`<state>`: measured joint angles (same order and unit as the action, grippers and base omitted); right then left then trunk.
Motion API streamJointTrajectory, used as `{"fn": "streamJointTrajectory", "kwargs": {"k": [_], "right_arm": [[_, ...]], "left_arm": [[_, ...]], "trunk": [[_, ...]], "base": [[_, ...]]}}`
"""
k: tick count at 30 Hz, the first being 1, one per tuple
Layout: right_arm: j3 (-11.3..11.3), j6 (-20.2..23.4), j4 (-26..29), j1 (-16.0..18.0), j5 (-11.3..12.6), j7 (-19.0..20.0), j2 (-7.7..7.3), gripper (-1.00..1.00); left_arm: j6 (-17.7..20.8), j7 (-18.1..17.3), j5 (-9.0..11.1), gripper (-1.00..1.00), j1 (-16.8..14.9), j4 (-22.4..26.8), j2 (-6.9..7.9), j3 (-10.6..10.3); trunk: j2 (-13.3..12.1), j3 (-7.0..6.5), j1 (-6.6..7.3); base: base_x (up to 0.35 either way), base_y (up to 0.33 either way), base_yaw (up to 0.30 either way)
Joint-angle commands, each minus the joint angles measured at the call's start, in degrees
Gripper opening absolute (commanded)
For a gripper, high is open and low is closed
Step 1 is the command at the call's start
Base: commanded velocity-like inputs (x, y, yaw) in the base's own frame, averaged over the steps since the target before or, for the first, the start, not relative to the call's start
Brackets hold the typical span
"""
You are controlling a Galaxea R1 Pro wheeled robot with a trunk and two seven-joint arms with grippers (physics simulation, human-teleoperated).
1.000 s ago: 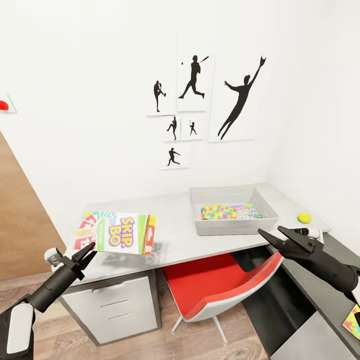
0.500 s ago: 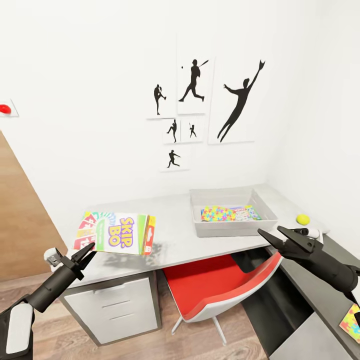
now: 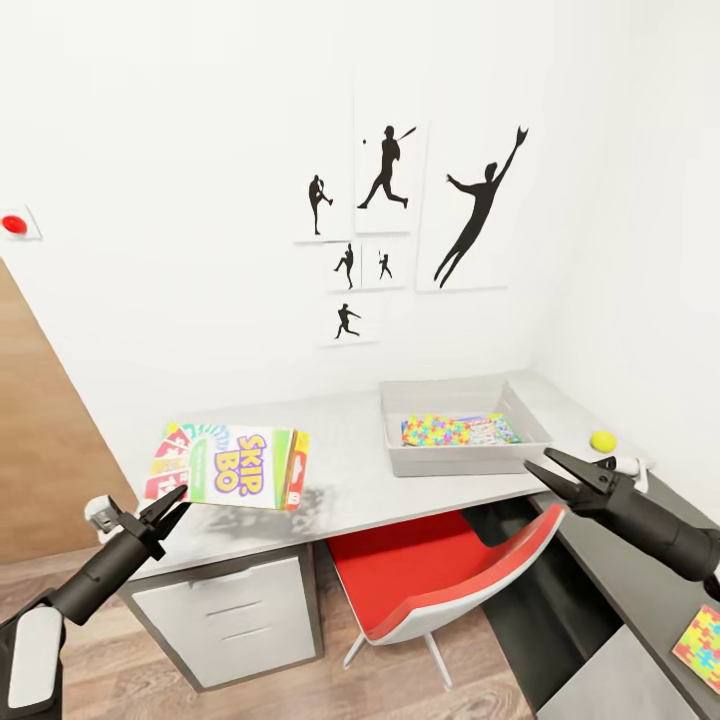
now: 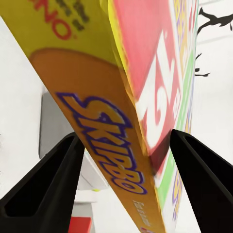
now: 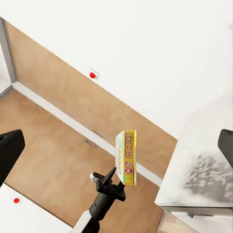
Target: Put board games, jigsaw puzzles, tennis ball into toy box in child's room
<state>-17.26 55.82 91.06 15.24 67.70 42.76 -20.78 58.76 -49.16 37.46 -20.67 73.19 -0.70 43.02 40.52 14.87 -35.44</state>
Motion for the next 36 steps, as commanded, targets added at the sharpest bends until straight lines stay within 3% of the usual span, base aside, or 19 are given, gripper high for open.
{"fn": "streamJointTrajectory", "kwargs": {"k": [1,10,24,36], "right_arm": [[-0.18,0.35,-0.01,0.05,-0.11,0.02,-0.04,1.00],[-0.25,0.19,-0.02,0.05,-0.11,-0.14,0.12,1.00],[-0.23,-0.09,-0.01,-0.69,-0.12,-0.12,0.28,1.00],[-0.23,-0.10,-0.01,-0.81,-0.11,-0.04,0.30,1.00]], "left_arm": [[0.15,-0.32,-0.33,-1.00,-0.07,0.02,0.07,0.20],[0.13,-0.35,-0.29,-1.00,-0.07,0.02,1.18,0.32],[0.12,-0.32,-0.30,-1.00,-0.07,0.02,1.27,0.70],[0.12,-0.32,-0.31,-1.00,-0.07,0.02,1.18,1.86]], "trunk": [[-0.35,-0.10,0.21],[-3.96,-1.72,2.19],[-9.58,-4.24,5.26],[-14.39,-6.87,7.90]], "base": [[0.000,0.000,0.000],[0.000,0.000,0.000],[0.000,0.000,-0.001],[0.000,0.000,-0.200]]}}
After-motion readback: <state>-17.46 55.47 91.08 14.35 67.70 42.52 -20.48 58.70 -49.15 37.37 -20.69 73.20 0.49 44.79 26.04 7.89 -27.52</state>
